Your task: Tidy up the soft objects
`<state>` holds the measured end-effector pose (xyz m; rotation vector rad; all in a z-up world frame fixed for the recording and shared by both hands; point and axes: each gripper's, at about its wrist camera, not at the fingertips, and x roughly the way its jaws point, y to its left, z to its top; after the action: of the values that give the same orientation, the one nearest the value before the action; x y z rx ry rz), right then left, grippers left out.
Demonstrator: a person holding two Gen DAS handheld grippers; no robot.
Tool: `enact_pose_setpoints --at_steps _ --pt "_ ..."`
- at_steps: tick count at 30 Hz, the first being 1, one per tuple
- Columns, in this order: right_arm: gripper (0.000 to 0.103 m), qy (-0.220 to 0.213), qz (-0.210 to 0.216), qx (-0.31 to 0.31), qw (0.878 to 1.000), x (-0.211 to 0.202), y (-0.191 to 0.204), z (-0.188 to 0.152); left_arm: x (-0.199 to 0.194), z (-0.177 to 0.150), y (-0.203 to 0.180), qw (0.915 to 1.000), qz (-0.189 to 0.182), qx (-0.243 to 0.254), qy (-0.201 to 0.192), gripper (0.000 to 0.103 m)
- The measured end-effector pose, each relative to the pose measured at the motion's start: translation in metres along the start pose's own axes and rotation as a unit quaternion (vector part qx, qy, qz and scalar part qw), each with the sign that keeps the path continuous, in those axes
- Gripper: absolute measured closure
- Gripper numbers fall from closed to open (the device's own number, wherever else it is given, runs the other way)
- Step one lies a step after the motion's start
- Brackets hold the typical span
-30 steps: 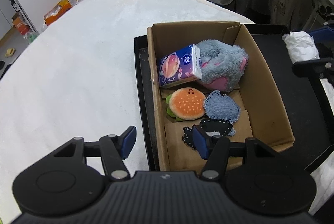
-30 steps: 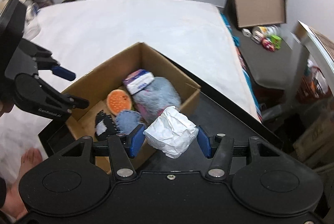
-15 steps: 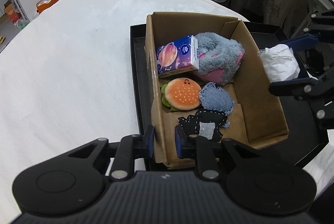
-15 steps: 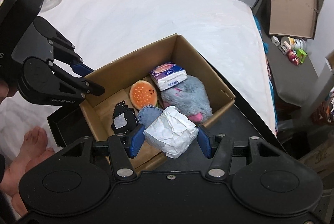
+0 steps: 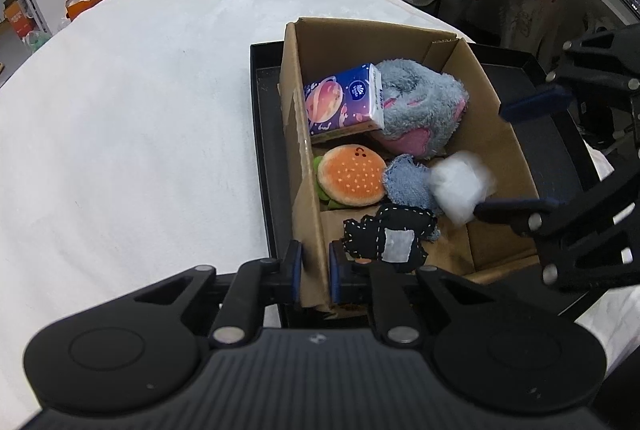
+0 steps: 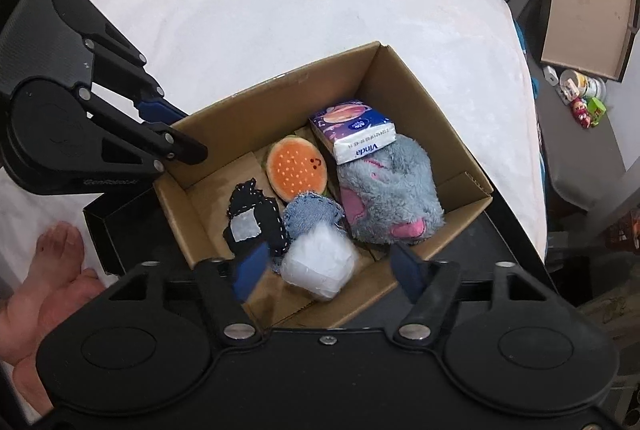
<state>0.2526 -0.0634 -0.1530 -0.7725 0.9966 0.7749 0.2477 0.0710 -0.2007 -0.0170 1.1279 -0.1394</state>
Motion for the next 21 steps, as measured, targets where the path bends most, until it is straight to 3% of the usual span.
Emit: enact_pose_setpoints --at_steps 12,21 --pt "0.008 -0.002 -0.027 0.049 0.998 -0.031 -0.017 -0.01 0.0 0.002 -0.004 0.9998 0.016 0.006 0.007 0.089" --pt "0.007 -0.011 -0.033 0.115 0.993 -0.058 -0.032 -0.041 -0.021 0.013 -0.009 0.999 0.043 0.015 0.003 0.078"
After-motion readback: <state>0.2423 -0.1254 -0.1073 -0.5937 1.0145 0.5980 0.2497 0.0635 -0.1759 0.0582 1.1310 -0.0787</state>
